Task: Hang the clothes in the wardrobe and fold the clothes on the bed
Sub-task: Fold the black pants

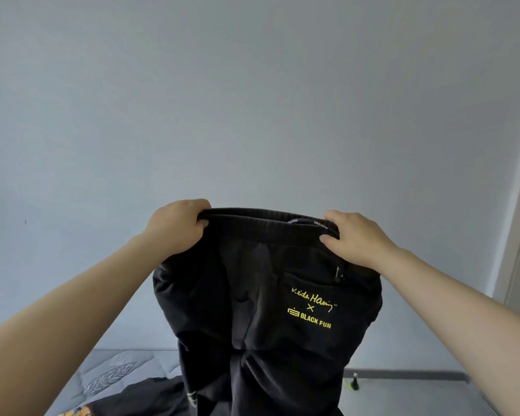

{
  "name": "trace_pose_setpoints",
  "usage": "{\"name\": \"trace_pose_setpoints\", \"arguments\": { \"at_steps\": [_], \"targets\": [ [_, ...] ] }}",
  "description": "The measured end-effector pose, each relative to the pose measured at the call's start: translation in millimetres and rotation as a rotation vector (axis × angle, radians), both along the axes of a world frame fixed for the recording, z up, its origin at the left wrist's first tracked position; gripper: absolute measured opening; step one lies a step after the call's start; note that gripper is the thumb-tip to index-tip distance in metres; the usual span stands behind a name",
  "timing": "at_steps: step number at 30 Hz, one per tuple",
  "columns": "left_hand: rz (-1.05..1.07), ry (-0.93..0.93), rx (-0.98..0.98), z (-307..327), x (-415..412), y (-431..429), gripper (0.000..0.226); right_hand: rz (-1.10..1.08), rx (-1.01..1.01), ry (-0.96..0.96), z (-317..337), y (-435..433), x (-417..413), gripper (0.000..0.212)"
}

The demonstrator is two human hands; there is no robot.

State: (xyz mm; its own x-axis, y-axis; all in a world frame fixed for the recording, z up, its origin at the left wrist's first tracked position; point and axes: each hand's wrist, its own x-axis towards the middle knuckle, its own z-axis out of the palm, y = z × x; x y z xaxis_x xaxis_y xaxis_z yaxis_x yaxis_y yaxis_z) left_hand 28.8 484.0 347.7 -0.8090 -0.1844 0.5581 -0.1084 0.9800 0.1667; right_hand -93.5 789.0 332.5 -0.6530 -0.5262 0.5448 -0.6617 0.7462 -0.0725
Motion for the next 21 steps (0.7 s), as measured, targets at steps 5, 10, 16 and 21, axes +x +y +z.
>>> {"name": "trace_pose_setpoints", "arguments": {
  "at_steps": [5,10,16,21],
  "targets": [
    [0.109,-0.102,-0.065,-20,-7,4,0.018,0.042,0.094,0.108,-15,13,6,0.027],
    [0.017,-0.306,0.114,-53,-4,-5,0.023,0.059,0.049,-0.302,-39,23,9,0.023],
    [0.011,-0.548,0.169,-154,-5,4,0.025,-0.016,0.137,-0.487,-142,20,10,0.015],
    [0.034,-0.812,0.149,-272,5,16,0.037,-0.132,0.183,-0.583,-273,25,31,0.015]
  ]
}}
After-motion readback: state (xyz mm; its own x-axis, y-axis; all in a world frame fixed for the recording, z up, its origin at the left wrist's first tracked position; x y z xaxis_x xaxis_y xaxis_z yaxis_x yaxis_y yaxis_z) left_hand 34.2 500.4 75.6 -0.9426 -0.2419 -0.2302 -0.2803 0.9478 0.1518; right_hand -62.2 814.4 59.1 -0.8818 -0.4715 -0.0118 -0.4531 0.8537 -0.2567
